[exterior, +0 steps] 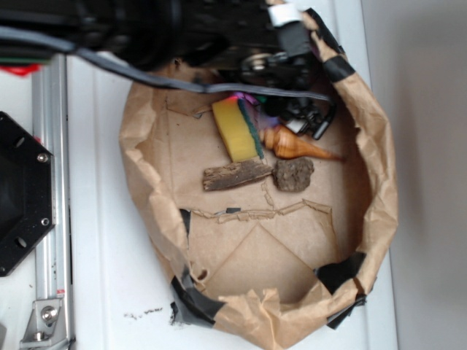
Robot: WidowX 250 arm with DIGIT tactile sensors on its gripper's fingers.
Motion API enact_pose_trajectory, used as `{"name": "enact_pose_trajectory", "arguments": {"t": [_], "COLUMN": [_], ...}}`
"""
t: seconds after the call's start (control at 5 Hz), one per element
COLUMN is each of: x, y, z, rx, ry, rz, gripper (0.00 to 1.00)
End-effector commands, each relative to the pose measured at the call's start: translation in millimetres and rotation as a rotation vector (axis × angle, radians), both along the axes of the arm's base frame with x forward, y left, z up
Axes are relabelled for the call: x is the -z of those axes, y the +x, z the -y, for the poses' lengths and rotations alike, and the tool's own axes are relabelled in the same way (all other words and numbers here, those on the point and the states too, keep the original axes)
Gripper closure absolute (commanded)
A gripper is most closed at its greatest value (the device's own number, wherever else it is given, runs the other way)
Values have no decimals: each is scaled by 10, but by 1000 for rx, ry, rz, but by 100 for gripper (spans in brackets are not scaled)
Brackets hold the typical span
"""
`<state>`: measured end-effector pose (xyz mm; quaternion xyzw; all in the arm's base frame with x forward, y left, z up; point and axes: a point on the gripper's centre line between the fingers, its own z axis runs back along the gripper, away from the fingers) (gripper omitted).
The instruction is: Grab the green block.
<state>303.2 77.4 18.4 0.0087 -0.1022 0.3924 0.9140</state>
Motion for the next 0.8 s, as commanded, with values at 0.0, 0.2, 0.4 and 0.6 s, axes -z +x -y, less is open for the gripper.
{"name": "enact_pose_trajectory", "arguments": {"t": [0.0,0.2,0.4,0.6], "x": [-48,-100,-135,-260], "y": [93,65,41,-2], "z": [-9,14,8,25], "rx": [-4,11,36,146], "ry": [2,7,13,37], "rz": [6,-1,-17,-70], "gripper": [100,100,100,100]}}
